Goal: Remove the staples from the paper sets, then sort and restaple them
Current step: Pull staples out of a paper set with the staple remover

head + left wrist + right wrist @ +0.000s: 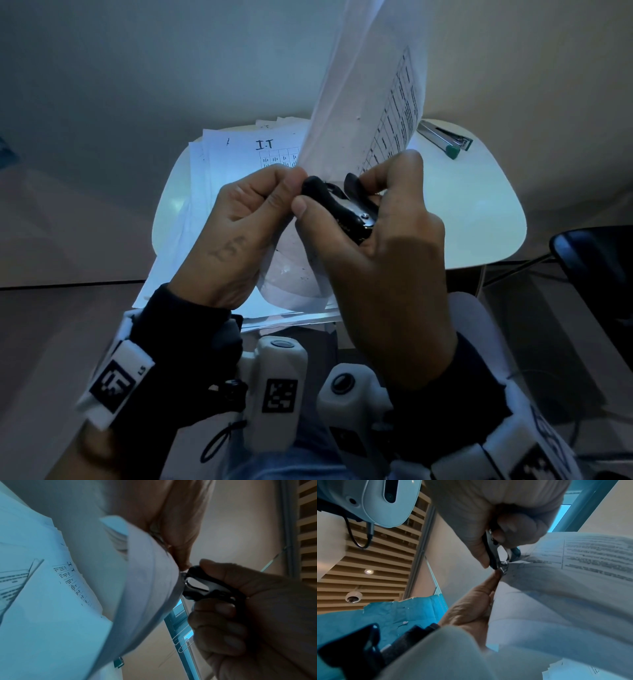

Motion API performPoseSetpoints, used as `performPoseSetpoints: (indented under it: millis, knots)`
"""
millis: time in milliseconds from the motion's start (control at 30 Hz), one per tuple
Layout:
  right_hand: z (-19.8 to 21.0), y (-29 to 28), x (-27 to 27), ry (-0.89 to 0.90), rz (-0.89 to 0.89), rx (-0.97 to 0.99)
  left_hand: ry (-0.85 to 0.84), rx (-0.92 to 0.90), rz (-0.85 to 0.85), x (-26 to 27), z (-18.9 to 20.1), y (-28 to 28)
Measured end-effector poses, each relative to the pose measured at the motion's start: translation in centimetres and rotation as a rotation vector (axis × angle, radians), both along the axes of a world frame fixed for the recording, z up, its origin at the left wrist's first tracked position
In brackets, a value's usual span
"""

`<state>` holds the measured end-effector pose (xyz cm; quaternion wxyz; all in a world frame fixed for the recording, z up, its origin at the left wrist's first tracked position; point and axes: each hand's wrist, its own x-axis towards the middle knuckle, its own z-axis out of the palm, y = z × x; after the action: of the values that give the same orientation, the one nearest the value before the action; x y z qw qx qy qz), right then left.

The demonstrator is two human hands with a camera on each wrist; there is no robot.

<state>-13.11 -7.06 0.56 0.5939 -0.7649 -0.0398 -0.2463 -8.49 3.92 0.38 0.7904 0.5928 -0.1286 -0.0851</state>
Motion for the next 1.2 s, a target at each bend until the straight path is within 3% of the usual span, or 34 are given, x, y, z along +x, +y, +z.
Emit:
performPoseSetpoints:
  millis: [433,733,1000,1200]
  knots:
    - [0.3,-0.5,0.3,0.105,0.057,0.187,0.014,0.029,0.011,0.4,-0.5,0.0]
    - [0.3,-1.6,0.7,0.161,0.117,0.238,-0.097,0.193,0.02,0.7,0.3,0.6]
    - [-0.5,-1.0,1.1,0.092,0.066,0.268,-0.077,0.184,0.044,0.5,-0.1,0.0]
    - [-0.8,-1.3,1.4,0.122,0.135,0.337,0.0,0.095,0.052,0.2,0.2,-0.4]
